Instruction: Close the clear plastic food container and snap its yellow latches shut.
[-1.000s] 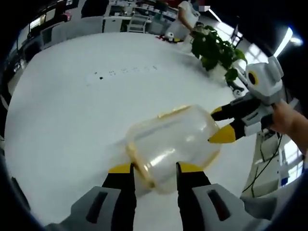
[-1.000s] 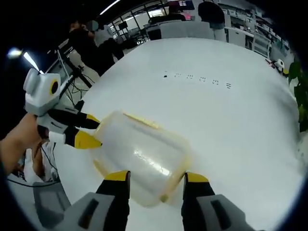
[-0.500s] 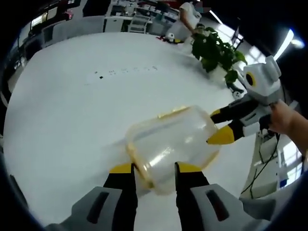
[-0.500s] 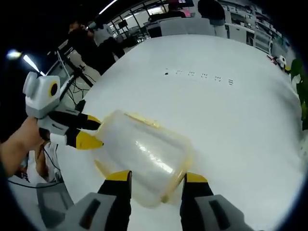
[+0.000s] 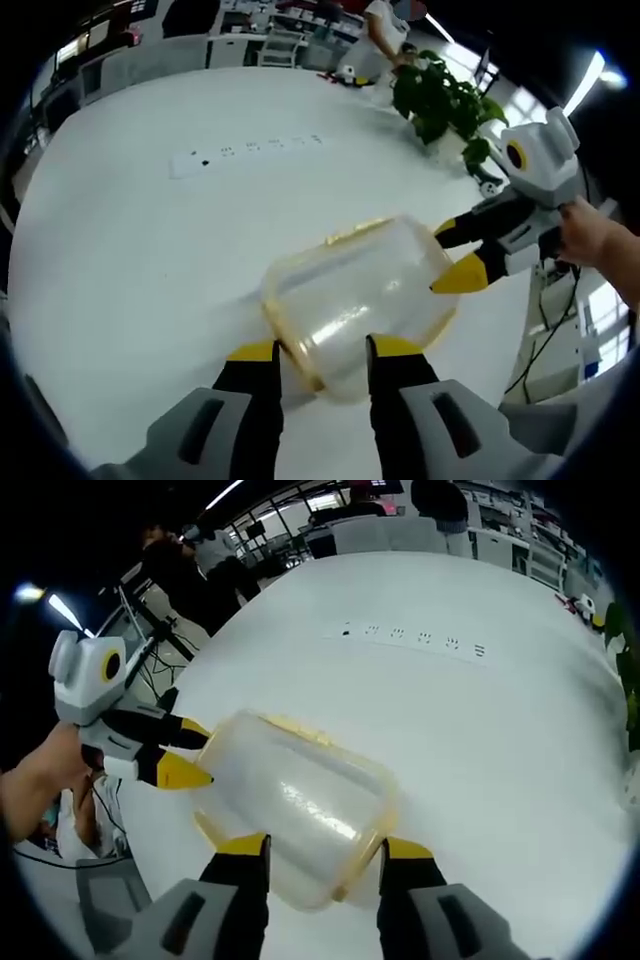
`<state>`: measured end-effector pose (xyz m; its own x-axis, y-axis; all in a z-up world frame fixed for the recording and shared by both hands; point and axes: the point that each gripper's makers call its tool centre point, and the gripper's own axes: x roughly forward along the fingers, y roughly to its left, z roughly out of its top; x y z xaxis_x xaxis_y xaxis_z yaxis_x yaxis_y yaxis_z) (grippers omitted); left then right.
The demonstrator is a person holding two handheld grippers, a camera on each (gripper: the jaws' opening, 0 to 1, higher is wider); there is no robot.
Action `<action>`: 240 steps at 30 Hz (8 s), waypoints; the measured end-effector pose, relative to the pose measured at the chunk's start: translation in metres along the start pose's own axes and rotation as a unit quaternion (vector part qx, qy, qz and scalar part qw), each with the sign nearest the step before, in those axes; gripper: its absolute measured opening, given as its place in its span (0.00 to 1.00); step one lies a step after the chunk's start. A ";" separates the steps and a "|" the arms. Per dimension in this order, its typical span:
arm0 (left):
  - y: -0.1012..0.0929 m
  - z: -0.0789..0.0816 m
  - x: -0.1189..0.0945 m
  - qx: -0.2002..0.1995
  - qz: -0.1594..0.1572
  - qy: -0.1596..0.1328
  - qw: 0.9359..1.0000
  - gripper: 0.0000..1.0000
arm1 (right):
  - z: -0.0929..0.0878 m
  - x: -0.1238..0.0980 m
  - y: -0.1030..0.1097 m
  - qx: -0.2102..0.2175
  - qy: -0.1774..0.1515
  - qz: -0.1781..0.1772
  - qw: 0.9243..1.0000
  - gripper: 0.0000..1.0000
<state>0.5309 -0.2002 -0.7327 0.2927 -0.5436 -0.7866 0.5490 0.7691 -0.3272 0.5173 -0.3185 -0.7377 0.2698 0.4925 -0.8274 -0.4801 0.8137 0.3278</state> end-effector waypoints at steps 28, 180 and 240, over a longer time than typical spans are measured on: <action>-0.010 0.008 -0.025 0.289 -0.024 0.027 0.957 0.25 | 0.016 -0.018 0.009 -0.223 0.059 -0.024 0.973 0.35; -0.075 -0.008 0.036 0.481 0.013 0.017 0.877 0.30 | 0.042 0.044 0.045 -0.381 0.209 0.219 0.873 0.28; -0.047 -0.012 -0.008 0.528 0.004 0.060 0.847 0.51 | 0.011 -0.007 0.033 -0.500 0.161 0.089 0.847 0.57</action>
<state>0.4938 -0.2281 -0.7174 0.2529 -0.4523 -0.8553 0.9602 0.0088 0.2793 0.5089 -0.2915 -0.7154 -0.0446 0.3391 -0.9397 -0.9990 -0.0108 0.0435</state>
